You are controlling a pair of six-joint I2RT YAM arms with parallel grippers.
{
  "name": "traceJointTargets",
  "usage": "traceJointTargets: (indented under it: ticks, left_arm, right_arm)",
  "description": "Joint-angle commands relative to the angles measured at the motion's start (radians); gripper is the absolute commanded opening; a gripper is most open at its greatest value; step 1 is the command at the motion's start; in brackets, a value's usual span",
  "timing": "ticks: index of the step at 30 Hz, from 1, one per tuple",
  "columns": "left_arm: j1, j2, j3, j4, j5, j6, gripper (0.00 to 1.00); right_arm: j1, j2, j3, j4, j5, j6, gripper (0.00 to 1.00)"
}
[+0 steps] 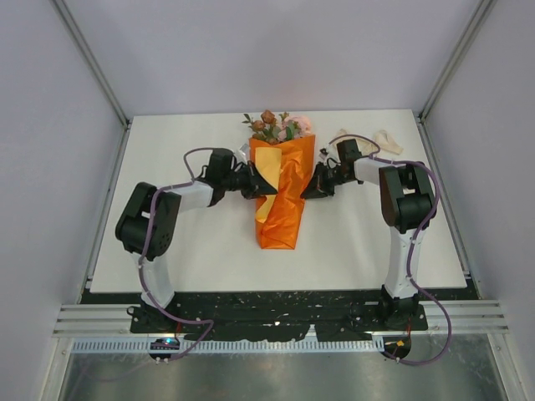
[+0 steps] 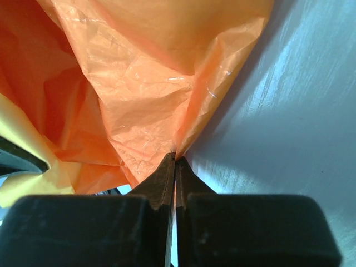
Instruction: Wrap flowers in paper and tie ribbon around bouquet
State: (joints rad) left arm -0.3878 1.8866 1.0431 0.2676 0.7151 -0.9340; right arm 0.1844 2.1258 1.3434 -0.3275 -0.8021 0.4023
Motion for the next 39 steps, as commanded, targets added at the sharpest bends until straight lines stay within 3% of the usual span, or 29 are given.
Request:
traceJointTargets:
  ticks: [1,12,13,15,16,17,19,21,23,25,26,29,33,37,39]
  left_arm:
    - [-0.043,0.037,0.067,0.091,-0.040,-0.043,0.00]
    - [-0.085,0.176,0.159,0.183,-0.059,-0.058,0.00]
    - [-0.085,0.190,0.170,0.197,-0.043,-0.065,0.04]
    - [-0.086,0.215,0.181,0.226,-0.011,-0.087,0.27]
    - [-0.086,0.224,0.173,0.266,0.003,-0.109,0.39]
    - [-0.088,0.229,0.163,0.306,0.009,-0.130,0.53]
    - [-0.085,0.236,0.146,0.363,0.026,-0.160,0.65]
    - [-0.085,0.246,0.137,0.409,0.038,-0.190,0.73]
    - [-0.085,0.259,0.124,0.482,0.046,-0.233,0.82]
    - [-0.086,0.272,0.124,0.527,0.050,-0.261,0.85]
    - [-0.086,0.278,0.124,0.545,0.050,-0.273,0.92]
    - [-0.086,0.290,0.130,0.567,0.049,-0.290,0.93]
    - [-0.086,0.304,0.129,0.584,0.038,-0.310,0.91]
    - [-0.085,0.304,0.118,0.594,0.032,-0.308,0.86]
    - [-0.083,0.309,0.115,0.602,0.030,-0.315,0.85]
  right_arm:
    - [0.015,-0.006,0.034,0.007,-0.006,-0.033,0.05]
    - [0.032,-0.020,0.027,0.002,-0.017,-0.045,0.05]
    - [0.032,-0.020,0.026,0.005,-0.023,-0.045,0.05]
    - [0.030,-0.021,0.022,0.008,-0.046,-0.043,0.06]
    - [0.030,-0.023,0.020,0.011,-0.052,-0.043,0.13]
    - [0.024,-0.032,0.014,0.013,-0.068,-0.037,0.29]
    - [0.001,-0.056,-0.013,0.039,-0.091,-0.017,0.53]
    - [-0.031,-0.087,-0.050,0.050,-0.103,-0.017,0.68]
    - [-0.066,-0.119,-0.090,0.064,-0.127,-0.019,0.76]
    - [-0.094,-0.154,-0.157,0.108,-0.146,-0.014,0.87]
    - [-0.106,-0.168,-0.182,0.134,-0.160,-0.001,0.89]
    - [-0.109,-0.214,-0.269,0.276,-0.177,0.065,0.99]
    - [-0.097,-0.222,-0.332,0.497,-0.189,0.207,0.97]
    - [-0.063,-0.179,-0.293,0.500,-0.087,0.228,1.00]
    - [-0.048,-0.132,-0.251,0.481,-0.059,0.217,0.86]
